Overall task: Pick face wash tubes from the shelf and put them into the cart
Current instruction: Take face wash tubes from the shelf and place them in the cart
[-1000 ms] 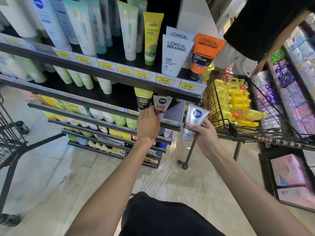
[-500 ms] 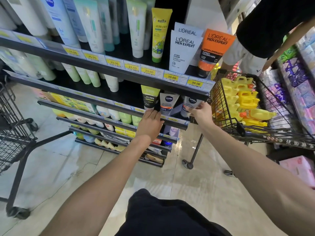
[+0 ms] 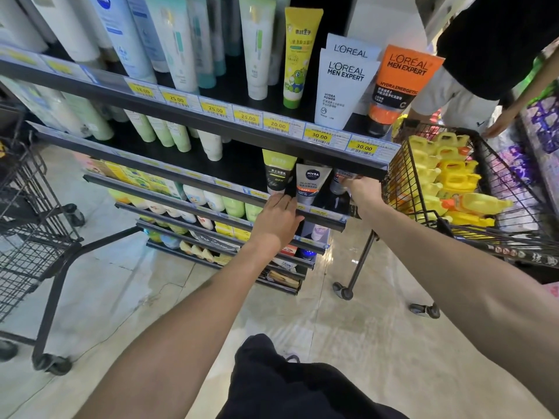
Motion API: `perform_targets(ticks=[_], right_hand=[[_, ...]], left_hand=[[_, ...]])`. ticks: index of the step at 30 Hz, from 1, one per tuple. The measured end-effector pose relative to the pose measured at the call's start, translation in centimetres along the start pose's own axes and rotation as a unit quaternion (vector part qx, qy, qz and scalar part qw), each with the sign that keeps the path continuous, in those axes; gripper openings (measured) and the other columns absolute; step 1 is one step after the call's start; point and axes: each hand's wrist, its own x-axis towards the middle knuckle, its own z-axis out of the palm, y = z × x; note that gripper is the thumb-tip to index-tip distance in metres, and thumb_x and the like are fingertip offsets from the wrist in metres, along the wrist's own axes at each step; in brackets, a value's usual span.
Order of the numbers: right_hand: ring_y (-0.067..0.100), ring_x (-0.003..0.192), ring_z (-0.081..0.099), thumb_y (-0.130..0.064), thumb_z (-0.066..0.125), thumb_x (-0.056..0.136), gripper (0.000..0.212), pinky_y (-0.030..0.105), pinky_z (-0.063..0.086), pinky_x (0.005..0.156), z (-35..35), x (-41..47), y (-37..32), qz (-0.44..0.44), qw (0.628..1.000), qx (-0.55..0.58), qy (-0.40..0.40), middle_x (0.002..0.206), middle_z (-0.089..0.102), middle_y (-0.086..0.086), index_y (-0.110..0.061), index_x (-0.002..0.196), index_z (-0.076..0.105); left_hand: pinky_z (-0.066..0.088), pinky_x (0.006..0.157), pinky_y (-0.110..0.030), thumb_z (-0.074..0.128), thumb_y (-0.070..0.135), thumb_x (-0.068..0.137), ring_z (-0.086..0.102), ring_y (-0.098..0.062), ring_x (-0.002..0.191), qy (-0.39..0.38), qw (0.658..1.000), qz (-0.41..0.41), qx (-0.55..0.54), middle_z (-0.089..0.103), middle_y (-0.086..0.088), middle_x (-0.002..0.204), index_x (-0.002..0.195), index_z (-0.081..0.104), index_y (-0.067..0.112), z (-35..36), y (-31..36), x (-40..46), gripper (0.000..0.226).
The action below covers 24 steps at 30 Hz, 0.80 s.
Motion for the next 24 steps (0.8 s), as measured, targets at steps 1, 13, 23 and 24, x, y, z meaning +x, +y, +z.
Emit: perform_targets(ticks=[1, 13, 23, 24], right_hand=[[0.008, 0.084, 0.055, -0.021, 0.077, 0.089, 0.050, 0.023, 0.049, 0.075, 0.1, 0.2, 0.0, 0.002, 1.000, -0.001, 0.002, 0.112, 0.067, 0.001, -0.016, 0.135, 0.060], [0.017, 0.106, 0.069, -0.026, 0.089, 0.071, 0.072, 0.033, 0.058, 0.090, -1.7, -2.1, 1.0, -0.055, 0.998, -0.013, -0.029, 0.115, 0.069, -0.002, -0.014, 0.135, 0.056], [0.019, 0.132, 0.051, -0.029, 0.065, 0.100, 0.045, 0.040, 0.043, 0.108, -3.8, -14.9, 4.5, -0.189, 0.951, -0.240, -0.049, 0.143, 0.054, 0.001, -0.019, 0.142, 0.054], [0.017, 0.130, 0.052, -0.030, 0.063, 0.101, 0.042, 0.039, 0.044, 0.107, -3.4, -16.2, 4.4, -0.209, 0.942, -0.258, -0.053, 0.142, 0.054, 0.000, -0.020, 0.141, 0.055]], left_hand=[[0.030, 0.123, -0.042, 0.046, 0.042, 0.107, 0.042, -0.029, 0.142, -0.006, 1.000, -0.002, 0.000, 0.056, -0.013, 0.145, 0.145, 0.049, 0.005, -0.1, 0.0, 0.0, 0.054], [0.017, 0.128, -0.041, 0.043, 0.042, 0.108, 0.021, -0.028, 0.155, -0.081, 0.996, -0.023, -0.019, 0.034, -0.012, 0.163, 0.158, 0.028, 0.006, -2.2, 0.8, -0.4, 0.064], [0.033, 0.123, -0.047, 0.048, 0.046, 0.105, 0.033, -0.030, 0.150, -0.072, 0.988, -0.108, -0.079, 0.040, -0.010, 0.159, 0.159, 0.030, 0.016, -5.9, -2.1, -8.1, 0.065], [0.036, 0.120, -0.045, 0.048, 0.047, 0.105, 0.039, -0.029, 0.146, -0.060, 0.990, -0.108, -0.074, 0.045, -0.010, 0.155, 0.157, 0.034, 0.015, -6.1, -3.1, -9.2, 0.063]])
